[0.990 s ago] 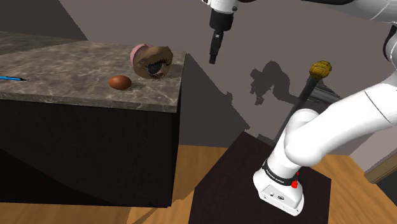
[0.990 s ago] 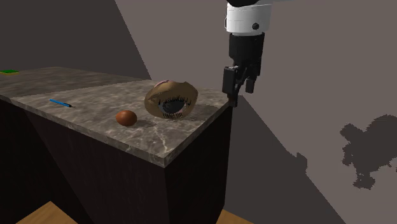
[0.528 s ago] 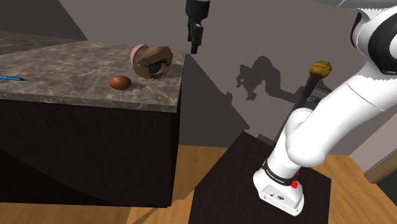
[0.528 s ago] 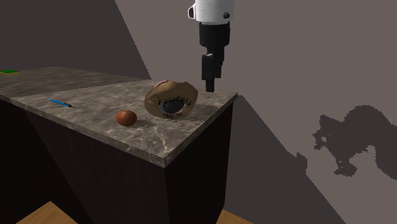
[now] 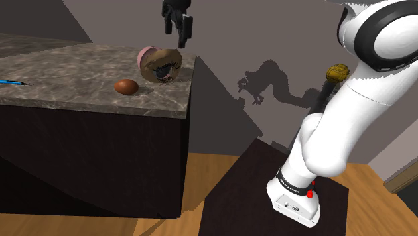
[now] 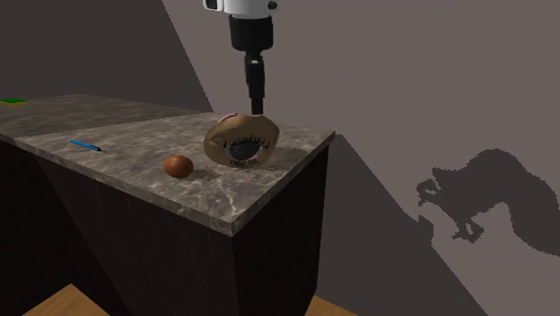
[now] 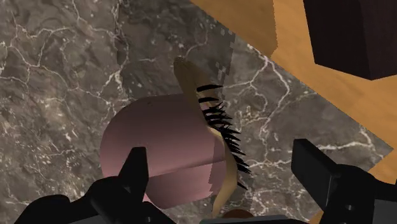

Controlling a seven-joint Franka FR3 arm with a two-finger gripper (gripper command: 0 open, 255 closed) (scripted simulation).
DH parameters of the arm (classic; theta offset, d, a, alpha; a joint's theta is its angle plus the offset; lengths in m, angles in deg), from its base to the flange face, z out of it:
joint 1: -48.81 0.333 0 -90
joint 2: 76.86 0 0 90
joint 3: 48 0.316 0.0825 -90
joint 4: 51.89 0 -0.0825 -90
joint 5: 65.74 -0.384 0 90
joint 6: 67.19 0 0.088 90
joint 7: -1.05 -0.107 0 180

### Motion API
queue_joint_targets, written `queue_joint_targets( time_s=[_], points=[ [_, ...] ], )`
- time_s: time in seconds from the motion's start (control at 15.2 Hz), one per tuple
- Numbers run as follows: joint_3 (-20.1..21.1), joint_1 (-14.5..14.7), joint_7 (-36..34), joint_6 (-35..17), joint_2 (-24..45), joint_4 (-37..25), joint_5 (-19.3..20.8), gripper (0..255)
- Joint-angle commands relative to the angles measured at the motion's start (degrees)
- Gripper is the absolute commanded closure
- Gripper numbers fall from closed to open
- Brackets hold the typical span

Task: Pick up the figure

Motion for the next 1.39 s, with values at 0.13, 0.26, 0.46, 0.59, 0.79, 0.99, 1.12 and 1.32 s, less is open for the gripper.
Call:
queue_joint_targets(
  time_s=[0.13, 0.26, 0.46, 0.59, 0.79, 0.99, 1.12, 1.32],
  points=[
    [1.2, 1.5, 6.0, -0.3, 3.3, -3.9, 0.3, 0],
    [1.2, 1.4, 5.8, -2.0, 2.7, -1.6, 0.3, 0],
    [1.1, 1.4, 5.5, -4.5, 1.8, 1.8, 0.2, 0],
    [1.1, 1.4, 5.3, -5.8, 1.4, 3.5, 0.2, 0],
    [1.1, 1.4, 5.2, -5.7, 1.5, 3.4, 0.3, 255],
    [1.1, 1.4, 5.3, -5.7, 1.6, 3.3, 0.3, 255],
    [1.1, 1.4, 5.3, -5.8, 1.6, 3.4, 0.3, 255],
    [1.1, 1.4, 5.3, -5.8, 1.4, 3.5, 0.2, 255]
  ],
)
